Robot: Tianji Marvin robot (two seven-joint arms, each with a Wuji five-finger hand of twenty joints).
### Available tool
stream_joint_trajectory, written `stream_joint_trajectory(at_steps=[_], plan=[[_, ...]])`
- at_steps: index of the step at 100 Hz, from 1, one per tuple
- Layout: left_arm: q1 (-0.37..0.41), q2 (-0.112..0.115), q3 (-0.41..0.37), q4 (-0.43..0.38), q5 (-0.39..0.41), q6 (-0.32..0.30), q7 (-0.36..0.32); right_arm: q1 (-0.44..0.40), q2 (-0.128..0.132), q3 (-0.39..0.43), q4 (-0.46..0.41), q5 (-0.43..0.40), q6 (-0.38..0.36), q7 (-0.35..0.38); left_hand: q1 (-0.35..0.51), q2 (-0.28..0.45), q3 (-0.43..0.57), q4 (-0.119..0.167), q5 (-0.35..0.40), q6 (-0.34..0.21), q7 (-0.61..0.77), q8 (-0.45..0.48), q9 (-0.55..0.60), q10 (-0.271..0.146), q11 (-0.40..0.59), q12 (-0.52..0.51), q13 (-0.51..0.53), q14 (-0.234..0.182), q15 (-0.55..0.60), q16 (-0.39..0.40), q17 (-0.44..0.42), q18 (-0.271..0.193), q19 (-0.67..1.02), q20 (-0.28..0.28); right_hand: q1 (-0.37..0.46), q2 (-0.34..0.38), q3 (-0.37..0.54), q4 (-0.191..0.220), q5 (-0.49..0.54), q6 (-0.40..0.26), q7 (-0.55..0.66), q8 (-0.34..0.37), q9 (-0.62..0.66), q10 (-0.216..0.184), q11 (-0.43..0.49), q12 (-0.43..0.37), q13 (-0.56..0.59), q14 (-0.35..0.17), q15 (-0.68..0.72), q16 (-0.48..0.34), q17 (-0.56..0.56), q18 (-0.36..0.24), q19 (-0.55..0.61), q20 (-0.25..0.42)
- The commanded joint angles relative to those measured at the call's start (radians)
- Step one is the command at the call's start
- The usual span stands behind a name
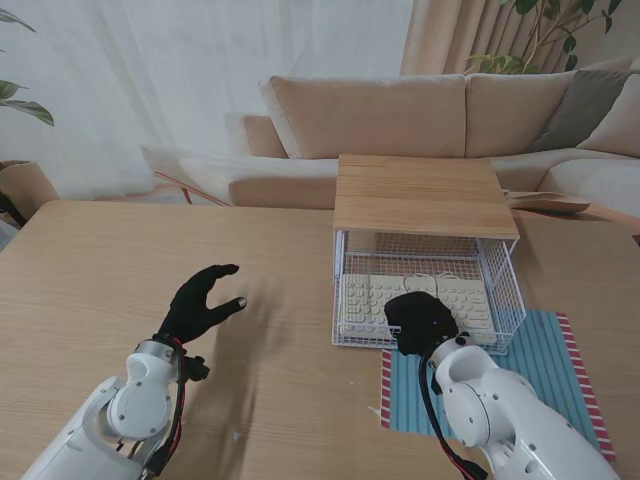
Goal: Unroll the mouse pad and set up the keyboard and mouse from the tabletop organizer
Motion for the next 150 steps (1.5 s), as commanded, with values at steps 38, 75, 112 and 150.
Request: stream_joint_trajectory(at_steps=[38,75,112,150], plan=[[0.003,-0.004,0.003,-0.007,0.0,0.003,-0.016,-0.055,-0.003,0.025,-0.057,-0.013,-0.006,0.024,0.0,0.015,-0.005,0.042,-0.004,0.002,0.005,-0.007,-0.023,0.009,-0.017,-0.011,-0.035,-0.005,-0.021,0.021,-0.004,0.0,-0.042,0.025,0.052,0.024,0.074,-0.002,0.034,-0.051,0.074,0.049,0.02,0.015,0.023,0.015,0.049,-0.003,0.062,0.035,-0.005,-0.025,0.0,0.012],[0.003,-0.004,0.002,-0.006,0.001,0.004,-0.015,-0.068,-0.007,0.023,-0.066,0.011,0.038,0.015,0.001,0.015,-0.006,0.042,-0.008,0.001,0.003,-0.008,-0.023,0.011,-0.016,-0.011,-0.035,-0.003,-0.022,0.02,-0.004,0.001,-0.042,0.025,0.012,-0.03,0.014,0.007,-0.117,-0.013,0.006,-0.021,-0.107,-0.008,-0.008,-0.013,-0.04,-0.009,0.009,0.017,-0.056,-0.041,-0.016,0.01],[0.003,-0.003,0.001,-0.006,0.002,0.001,-0.015,-0.107,-0.008,0.059,-0.116,-0.009,0.025,0.019,-0.001,0.008,-0.004,0.043,-0.011,-0.001,0.006,-0.007,-0.023,0.011,-0.017,-0.011,-0.035,-0.006,-0.024,0.02,-0.004,0.0,-0.042,0.025,-0.169,0.029,-0.008,0.132,-0.278,0.024,-0.255,0.074,-0.406,-0.051,-0.037,-0.049,-0.267,-0.017,-0.072,0.012,-0.203,-0.07,-0.076,0.042],[0.005,-0.003,0.002,-0.008,0.002,-0.002,-0.018,-0.125,-0.014,0.163,-0.182,-0.005,-0.074,-0.013,-0.006,0.008,-0.005,0.043,-0.011,0.001,0.005,-0.007,-0.023,0.012,-0.018,-0.012,-0.035,-0.005,-0.024,0.021,-0.004,0.001,-0.041,0.025,-0.269,0.034,-0.094,0.134,-0.394,0.016,-0.338,0.064,-0.513,-0.071,-0.105,-0.103,-0.359,-0.021,-0.138,-0.017,-0.253,-0.072,-0.123,0.057]])
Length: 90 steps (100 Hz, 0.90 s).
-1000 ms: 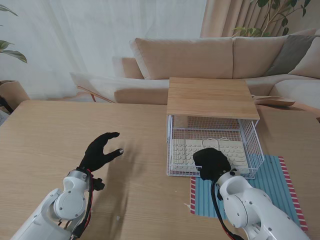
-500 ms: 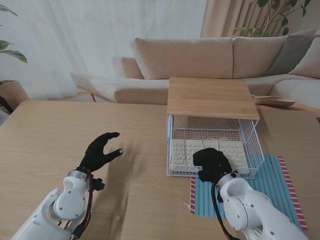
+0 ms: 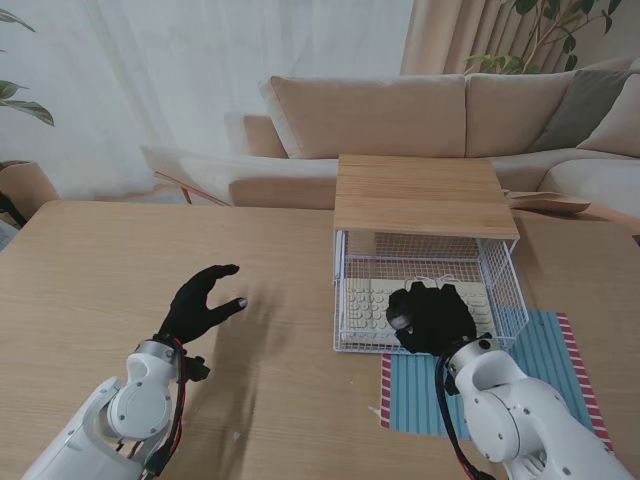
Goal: Unroll the mouse pad and set up the keyboard and mouse from the tabletop organizer
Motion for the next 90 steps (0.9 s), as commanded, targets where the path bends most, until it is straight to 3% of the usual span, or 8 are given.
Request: stream_joint_trajectory(at_steps=[1,7,15,23,62,90], plan=[[0.004,-0.003,0.002,-0.008,0.0,-0.002,-0.017,0.013,-0.001,0.017,-0.026,0.005,0.003,0.009,-0.005,0.007,-0.005,0.043,-0.012,0.0,0.005,-0.007,-0.023,0.012,-0.018,-0.012,-0.034,-0.005,-0.024,0.021,-0.004,0.001,-0.032,0.025,-0.028,0.012,-0.018,0.04,-0.06,0.003,-0.048,0.0,-0.048,-0.033,-0.043,-0.031,-0.037,-0.008,-0.031,-0.023,-0.027,-0.022,-0.03,0.023],[0.004,-0.003,0.003,-0.007,0.0,-0.004,-0.018,0.023,0.002,0.042,-0.033,0.008,-0.024,0.035,-0.006,0.007,-0.005,0.043,-0.012,0.0,0.005,-0.008,-0.023,0.011,-0.018,-0.012,-0.035,-0.006,-0.024,0.021,-0.003,0.002,-0.032,0.025,-0.034,0.015,-0.037,0.041,-0.105,-0.008,-0.084,-0.013,-0.085,-0.048,-0.091,-0.078,-0.067,-0.014,-0.098,-0.055,-0.043,-0.021,-0.072,0.018],[0.003,-0.002,0.004,-0.007,-0.001,-0.004,-0.02,0.039,0.012,0.077,-0.047,0.01,-0.063,0.13,-0.006,0.006,-0.005,0.043,-0.012,0.0,0.004,-0.008,-0.023,0.011,-0.018,-0.012,-0.035,-0.006,-0.024,0.021,-0.003,0.002,-0.032,0.025,-0.04,0.022,-0.065,0.042,-0.169,-0.015,-0.143,-0.037,-0.155,-0.065,-0.161,-0.158,-0.128,-0.032,-0.206,-0.109,-0.079,-0.021,-0.172,-0.007],[0.004,-0.002,0.004,-0.007,-0.001,-0.003,-0.021,0.064,0.019,0.093,-0.039,0.008,-0.095,0.173,-0.006,0.005,-0.005,0.043,-0.011,0.0,0.005,-0.007,-0.023,0.01,-0.018,-0.012,-0.035,-0.007,-0.024,0.021,-0.004,0.001,-0.033,0.025,-0.047,0.023,-0.078,0.042,-0.186,-0.026,-0.171,-0.044,-0.181,-0.079,-0.186,-0.182,-0.151,-0.044,-0.256,-0.134,-0.087,-0.022,-0.208,-0.012],[0.0,-0.003,0.002,-0.004,-0.004,-0.005,-0.02,0.225,0.037,0.043,0.144,0.035,-0.183,0.231,-0.006,0.003,-0.004,0.043,-0.011,0.001,0.005,-0.008,-0.023,0.011,-0.019,-0.012,-0.035,-0.005,-0.024,0.021,-0.003,0.002,-0.032,0.025,-0.048,-0.007,-0.054,0.04,-0.195,-0.043,-0.209,-0.033,-0.188,-0.096,-0.22,-0.205,-0.174,-0.073,-0.301,-0.156,-0.069,-0.043,-0.245,-0.007],[-0.006,-0.003,0.005,0.004,-0.004,-0.004,-0.023,0.285,0.052,0.015,0.219,-0.02,-0.254,0.265,-0.006,0.001,-0.004,0.043,-0.011,0.0,0.005,-0.008,-0.023,0.01,-0.019,-0.012,-0.034,-0.005,-0.024,0.021,-0.004,0.003,-0.033,0.025,-0.057,-0.031,-0.031,0.035,-0.205,-0.072,-0.218,-0.02,-0.183,-0.119,-0.241,-0.214,-0.173,-0.093,-0.325,-0.169,-0.054,-0.054,-0.265,-0.011]])
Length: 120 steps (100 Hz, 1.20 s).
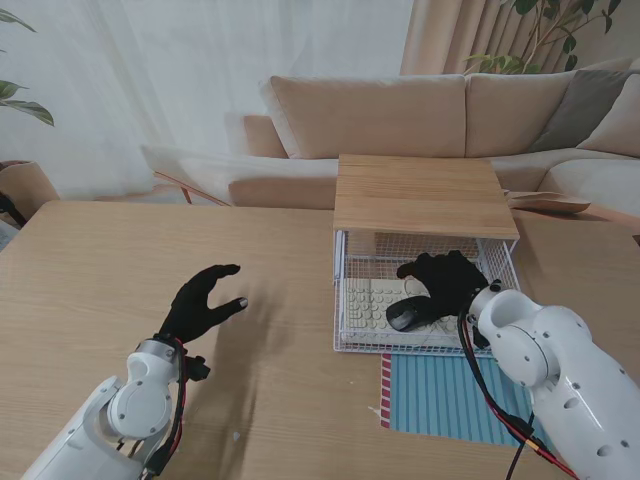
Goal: Unroll the mouse pad and set up the keyboard and mouse from the tabletop organizer
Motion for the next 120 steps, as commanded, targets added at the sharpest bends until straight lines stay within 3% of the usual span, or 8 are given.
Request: stream_joint_trajectory(at_steps=[1,50,82,84,87,120], plan=[[-0.001,-0.003,0.003,0.001,-0.003,0.0,-0.017,0.01,0.0,-0.004,0.013,0.01,-0.007,0.022,-0.005,0.001,-0.004,0.043,-0.011,0.0,0.005,-0.008,-0.023,0.011,-0.019,-0.012,-0.034,-0.005,-0.024,0.011,-0.004,0.003,-0.033,0.025,-0.035,-0.04,0.022,0.034,-0.03,-0.033,-0.02,0.016,-0.028,-0.031,-0.025,-0.007,-0.026,-0.023,-0.01,-0.012,0.003,-0.017,-0.029,-0.011],[-0.016,-0.004,0.006,0.019,-0.007,0.007,-0.016,0.113,0.025,-0.051,0.096,0.031,-0.095,0.166,-0.004,0.002,-0.002,0.043,-0.011,0.001,0.005,-0.008,-0.023,0.011,-0.02,-0.013,-0.034,-0.005,-0.024,0.011,-0.004,0.001,-0.033,0.024,-0.105,-0.055,0.019,0.021,-0.086,-0.051,-0.087,0.048,-0.023,-0.047,-0.119,-0.043,-0.046,-0.04,-0.048,-0.03,-0.013,-0.026,-0.071,-0.013],[-0.021,-0.005,0.01,0.025,-0.007,0.015,-0.016,0.172,0.033,-0.108,0.145,0.059,-0.111,0.209,-0.004,0.002,0.0,0.043,-0.013,0.002,0.005,-0.008,-0.023,0.01,-0.02,-0.013,-0.035,-0.007,-0.025,0.011,-0.005,0.001,-0.033,0.025,-0.118,-0.058,0.013,0.02,-0.105,-0.065,-0.127,0.073,-0.025,-0.051,-0.153,-0.054,-0.061,-0.046,-0.061,-0.036,-0.024,-0.027,-0.09,-0.009],[-0.021,-0.005,0.01,0.025,-0.008,0.016,-0.016,0.174,0.033,-0.111,0.147,0.06,-0.111,0.214,-0.003,0.0,0.0,0.043,-0.012,0.002,0.005,-0.008,-0.024,0.011,-0.021,-0.013,-0.035,-0.005,-0.026,0.011,-0.005,0.0,-0.033,0.025,-0.119,-0.058,0.013,0.02,-0.093,-0.066,-0.182,0.133,-0.021,-0.052,-0.168,-0.051,-0.062,-0.046,-0.063,-0.039,-0.022,-0.027,-0.109,0.015],[-0.022,-0.005,0.01,0.026,-0.009,0.016,-0.016,0.179,0.034,-0.116,0.149,0.062,-0.11,0.222,-0.003,0.001,0.001,0.043,-0.012,0.003,0.005,-0.008,-0.023,0.012,-0.021,-0.013,-0.035,-0.005,-0.026,0.011,-0.005,0.001,-0.033,0.025,-0.119,-0.057,0.013,0.02,-0.093,-0.067,-0.2,0.151,-0.022,-0.052,-0.175,-0.051,-0.065,-0.047,-0.065,-0.04,-0.023,-0.026,-0.116,0.021],[-0.026,-0.006,0.011,0.033,-0.008,0.012,-0.013,0.218,0.039,-0.168,0.186,0.049,-0.108,0.244,-0.004,0.0,0.001,0.043,-0.012,0.002,0.006,-0.007,-0.023,0.01,-0.021,-0.013,-0.034,-0.007,-0.026,0.012,-0.005,0.002,-0.033,0.025,-0.113,-0.054,0.009,0.021,-0.1,-0.064,-0.218,0.163,-0.02,-0.053,-0.185,-0.058,-0.067,-0.049,-0.067,-0.041,-0.022,-0.03,-0.121,0.022]])
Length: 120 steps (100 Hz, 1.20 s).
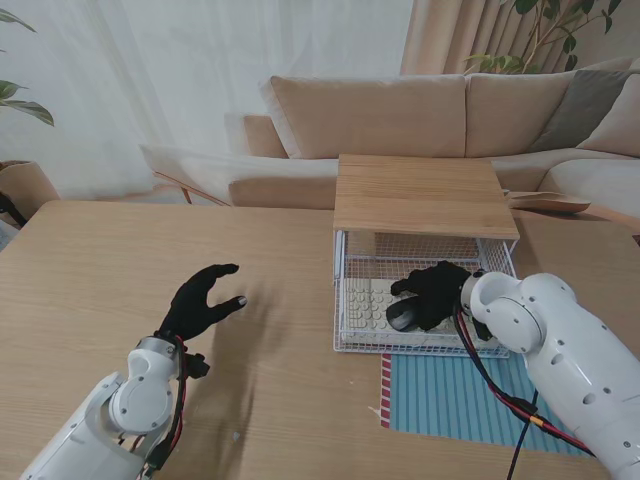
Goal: Unroll the mouse pad and set up the keyboard and mouse from the tabletop organizer
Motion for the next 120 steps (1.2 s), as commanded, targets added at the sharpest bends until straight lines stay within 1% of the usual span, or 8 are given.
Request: stream_joint_trajectory(at_steps=[1,24,38,61,85,87,90,120], plan=[[-0.001,-0.005,0.002,0.0,-0.002,0.001,-0.012,0.006,-0.003,-0.011,0.01,-0.004,-0.001,0.02,-0.004,0.0,0.001,0.043,-0.013,0.002,0.006,-0.007,-0.023,0.01,-0.016,-0.013,-0.034,-0.007,-0.025,0.011,-0.005,0.002,-0.033,0.025,-0.027,-0.03,0.007,0.021,-0.037,-0.027,-0.019,0.019,-0.02,-0.019,-0.023,-0.007,-0.031,-0.02,-0.005,-0.015,-0.019,-0.016,-0.026,0.021],[-0.003,-0.005,0.002,0.005,-0.004,0.0,-0.011,0.025,-0.003,-0.041,0.037,-0.012,0.007,0.01,-0.004,0.001,0.001,0.043,-0.013,0.002,0.005,-0.008,-0.024,0.011,-0.016,-0.013,-0.035,-0.007,-0.026,0.011,-0.005,0.002,-0.033,0.025,-0.014,-0.032,0.016,0.023,-0.021,-0.041,-0.023,0.028,-0.016,-0.028,-0.014,-0.004,-0.024,-0.023,0.0,-0.012,-0.01,-0.018,-0.025,0.024],[-0.005,-0.005,0.002,0.007,-0.004,0.001,-0.01,0.026,-0.005,-0.053,0.059,-0.024,-0.001,-0.03,-0.004,0.001,0.001,0.043,-0.011,0.003,0.005,-0.008,-0.023,0.009,-0.016,-0.013,-0.035,-0.007,-0.025,0.011,-0.006,0.001,-0.033,0.025,0.008,-0.04,0.039,0.024,0.012,-0.04,-0.018,0.044,-0.019,-0.038,0.073,0.033,0.009,-0.029,0.03,0.003,0.013,-0.014,-0.005,0.032],[-0.005,-0.005,0.003,0.009,-0.003,0.002,-0.011,0.025,-0.009,-0.059,0.098,-0.053,-0.044,-0.136,-0.004,0.0,0.001,0.043,-0.008,0.005,0.006,-0.008,-0.023,0.011,-0.016,-0.012,-0.034,-0.006,-0.024,0.012,-0.005,0.002,-0.033,0.025,0.068,-0.068,0.1,0.031,0.077,-0.013,0.077,0.044,-0.017,-0.037,0.287,0.124,0.093,-0.052,0.113,0.049,0.068,-0.04,0.088,0.017],[-0.006,-0.005,0.004,0.01,-0.003,0.0,-0.01,0.029,-0.012,-0.075,0.131,-0.072,-0.067,-0.211,-0.004,0.001,0.002,0.043,-0.007,0.004,0.005,-0.008,-0.023,0.011,-0.015,-0.012,-0.033,-0.006,-0.023,0.012,-0.005,0.003,-0.032,0.026,0.088,-0.078,0.13,0.034,0.093,0.009,0.18,0.022,0.049,-0.038,0.312,0.156,0.159,-0.05,0.166,0.076,0.094,-0.028,0.144,-0.013],[-0.006,-0.005,0.004,0.01,-0.003,0.0,-0.01,0.029,-0.012,-0.078,0.134,-0.073,-0.067,-0.216,-0.005,0.0,0.002,0.043,-0.006,0.005,0.005,-0.008,-0.023,0.011,-0.014,-0.012,-0.033,-0.007,-0.022,0.012,-0.005,0.003,-0.032,0.026,0.087,-0.078,0.13,0.034,0.083,0.01,0.217,-0.016,0.05,-0.036,0.31,0.165,0.158,-0.049,0.172,0.082,0.092,-0.026,0.156,-0.031],[-0.006,-0.005,0.004,0.01,-0.003,0.0,-0.009,0.031,-0.012,-0.081,0.138,-0.073,-0.067,-0.221,-0.004,0.001,0.002,0.043,-0.006,0.004,0.006,-0.008,-0.023,0.01,-0.014,-0.011,-0.034,-0.006,-0.023,0.012,-0.005,0.003,-0.032,0.027,0.085,-0.078,0.13,0.034,0.079,0.012,0.227,-0.028,0.05,-0.037,0.309,0.168,0.158,-0.048,0.176,0.084,0.09,-0.025,0.159,-0.036],[-0.006,-0.006,0.004,0.011,-0.003,0.001,-0.008,0.043,-0.014,-0.112,0.18,-0.094,-0.07,-0.301,-0.005,0.001,0.002,0.043,-0.005,0.006,0.006,-0.007,-0.023,0.013,-0.015,-0.012,-0.033,-0.007,-0.021,0.012,-0.006,0.005,-0.03,0.03,0.086,-0.061,0.133,0.044,0.119,0.037,0.285,-0.023,0.12,-0.036,0.327,0.175,0.213,-0.04,0.216,0.101,0.126,0.005,0.194,-0.026]])
